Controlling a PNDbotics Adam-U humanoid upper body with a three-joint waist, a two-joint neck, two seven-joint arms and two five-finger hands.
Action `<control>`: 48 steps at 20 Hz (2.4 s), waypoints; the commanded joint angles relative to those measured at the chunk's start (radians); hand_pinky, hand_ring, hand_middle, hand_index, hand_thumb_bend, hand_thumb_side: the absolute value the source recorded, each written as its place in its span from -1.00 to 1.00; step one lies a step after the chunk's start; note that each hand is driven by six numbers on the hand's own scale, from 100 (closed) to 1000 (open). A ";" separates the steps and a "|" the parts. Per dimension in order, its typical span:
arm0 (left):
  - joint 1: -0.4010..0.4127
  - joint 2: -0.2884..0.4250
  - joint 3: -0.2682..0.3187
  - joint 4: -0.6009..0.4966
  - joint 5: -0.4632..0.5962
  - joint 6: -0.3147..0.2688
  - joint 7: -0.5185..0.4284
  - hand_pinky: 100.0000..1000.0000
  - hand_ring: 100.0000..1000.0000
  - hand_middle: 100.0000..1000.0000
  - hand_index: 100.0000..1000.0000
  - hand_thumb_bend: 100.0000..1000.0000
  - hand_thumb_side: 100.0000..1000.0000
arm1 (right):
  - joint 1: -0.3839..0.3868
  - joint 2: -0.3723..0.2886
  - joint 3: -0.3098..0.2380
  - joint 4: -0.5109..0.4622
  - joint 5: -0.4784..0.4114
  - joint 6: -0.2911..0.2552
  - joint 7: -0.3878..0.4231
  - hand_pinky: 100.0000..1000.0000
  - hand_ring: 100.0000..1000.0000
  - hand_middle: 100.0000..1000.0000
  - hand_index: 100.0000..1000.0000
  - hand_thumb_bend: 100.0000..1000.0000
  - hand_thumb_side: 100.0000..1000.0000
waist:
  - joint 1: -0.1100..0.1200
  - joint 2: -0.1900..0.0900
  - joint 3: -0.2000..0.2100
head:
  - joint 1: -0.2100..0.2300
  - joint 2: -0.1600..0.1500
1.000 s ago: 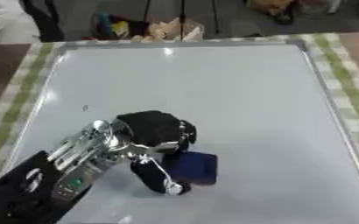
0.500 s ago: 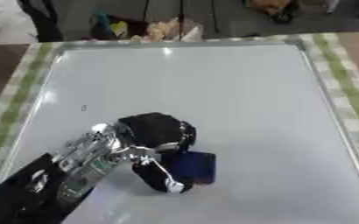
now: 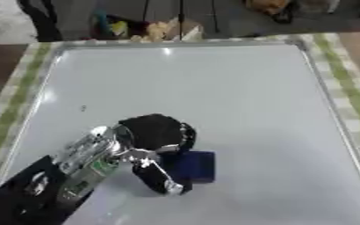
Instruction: Wipe the whiteboard clean with a brush.
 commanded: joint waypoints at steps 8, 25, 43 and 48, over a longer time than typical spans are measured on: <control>-0.014 0.007 0.000 -0.026 0.011 -0.001 0.004 -0.24 0.32 0.30 -0.53 -0.42 -0.09 | -0.009 -0.019 -0.002 -0.015 -0.001 -0.003 0.004 0.56 0.45 0.03 0.60 -1.00 0.88 | -0.003 -0.022 0.001 | -0.001 -0.013; -0.014 -0.004 0.001 -0.018 0.014 0.028 0.022 -0.34 0.24 0.15 -0.56 -0.56 -0.19 | -0.008 -0.014 0.000 -0.015 0.000 -0.001 0.007 0.56 0.45 0.03 0.60 -1.00 0.89 | -0.001 -0.020 -0.002 | -0.002 -0.020; -0.015 -0.007 0.000 -0.020 0.024 0.038 0.021 -0.39 0.19 0.09 -0.55 -0.65 -0.26 | -0.008 -0.013 0.001 -0.015 0.001 0.000 0.009 0.56 0.45 0.03 0.60 -1.00 0.89 | 0.000 -0.020 -0.001 | -0.002 -0.022; -0.016 -0.006 0.001 -0.025 0.022 0.040 0.021 -0.40 0.18 0.07 -0.55 -0.64 -0.26 | -0.007 -0.015 0.000 -0.015 -0.001 -0.001 0.008 0.56 0.45 0.03 0.60 -1.00 0.89 | 0.000 -0.023 -0.001 | -0.002 -0.023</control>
